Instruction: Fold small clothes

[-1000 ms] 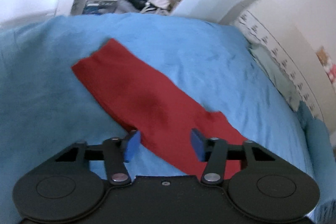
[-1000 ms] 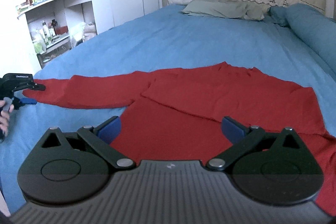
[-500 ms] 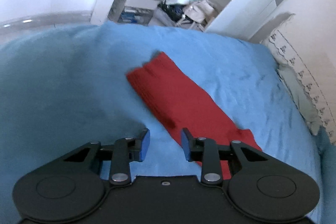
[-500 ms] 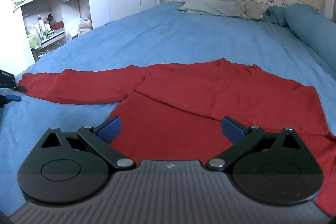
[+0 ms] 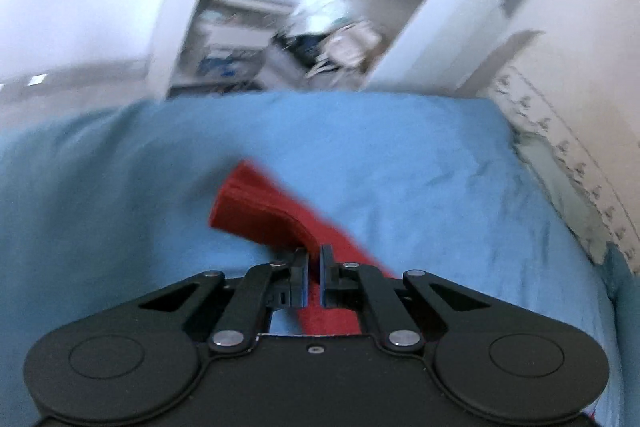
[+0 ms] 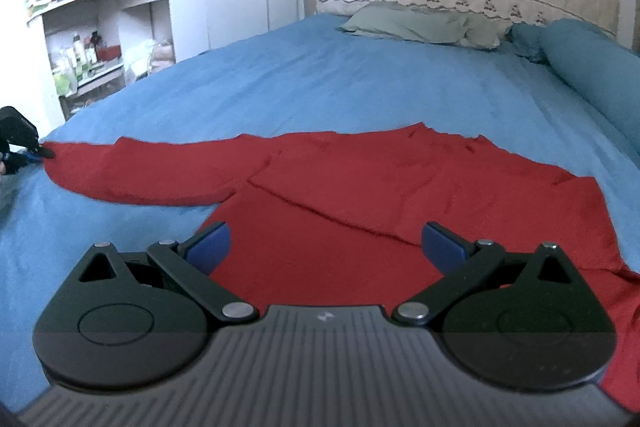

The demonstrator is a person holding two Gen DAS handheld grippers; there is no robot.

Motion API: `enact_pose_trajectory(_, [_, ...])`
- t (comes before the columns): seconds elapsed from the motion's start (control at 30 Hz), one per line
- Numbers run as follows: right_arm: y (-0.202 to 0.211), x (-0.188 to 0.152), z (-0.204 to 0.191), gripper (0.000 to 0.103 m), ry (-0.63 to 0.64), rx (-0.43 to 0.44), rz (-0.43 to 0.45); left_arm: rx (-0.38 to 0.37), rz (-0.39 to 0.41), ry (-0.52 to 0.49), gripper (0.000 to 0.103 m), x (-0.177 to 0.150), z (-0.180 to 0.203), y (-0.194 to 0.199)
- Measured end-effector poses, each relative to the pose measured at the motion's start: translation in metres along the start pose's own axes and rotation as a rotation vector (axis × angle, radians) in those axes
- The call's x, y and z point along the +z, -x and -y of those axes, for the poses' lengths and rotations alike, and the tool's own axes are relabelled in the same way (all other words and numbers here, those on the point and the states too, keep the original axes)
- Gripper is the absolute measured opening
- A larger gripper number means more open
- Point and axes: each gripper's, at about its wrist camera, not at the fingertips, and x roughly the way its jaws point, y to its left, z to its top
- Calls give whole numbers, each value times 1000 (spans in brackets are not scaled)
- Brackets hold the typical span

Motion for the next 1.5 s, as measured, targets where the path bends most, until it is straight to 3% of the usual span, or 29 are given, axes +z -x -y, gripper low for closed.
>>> enact_pose_trajectory(0.17, [2,1,24,103,-57,-22,27,-168,34,-153,4,-6,92,33])
enact_pose_trajectory(0.3, [10,3,52,103,-99,-58,45,-364,-7,-312,4,-43,196,55])
enact_pose_trajectory(0.43, [23,2,85,103,-99,-114,62,-532,-128,-466,4,-119,301,57])
enact_pose_trajectory(0.57, [35,-2,119,103,-92,-174,66,-569,-251,-621,4,-214,364,38])
enact_pose_trajectory(0.73, [44,-15,158,103,-95,-222,24,-509,-362,-748,4,-306,366,-1])
enact_pose_trajectory(0.8, [44,-21,170,103,-96,-232,7,-489,-371,-777,5,-322,357,-9])
enact_pose_trajectory(0.93, [42,-30,185,103,-104,-239,-1,-515,-346,-801,10,-322,350,-7])
enact_pose_trajectory(0.97, [42,-31,187,103,-111,-238,0,-525,-337,-810,30,-319,351,-5])
enact_pose_trajectory(1.0, [41,-32,188,103,-116,-239,2,-536,-323,-822,62,-316,352,1])
enact_pose_trajectory(1.07, [39,-31,189,103,-122,-243,8,-569,-268,-836,91,-305,347,19])
enact_pose_trajectory(1.1, [40,-31,187,103,-125,-244,12,-583,-228,-843,97,-296,341,30])
enact_pose_trajectory(1.27, [38,-19,176,103,-123,-206,26,-517,-171,-856,101,-256,303,57])
enact_pose_trajectory(1.43, [-8,4,131,103,0,-169,-7,-462,-104,-718,101,-229,249,60])
enact_pose_trajectory(1.5, [-38,12,113,93,64,-171,-33,-465,-144,-688,101,-226,246,52])
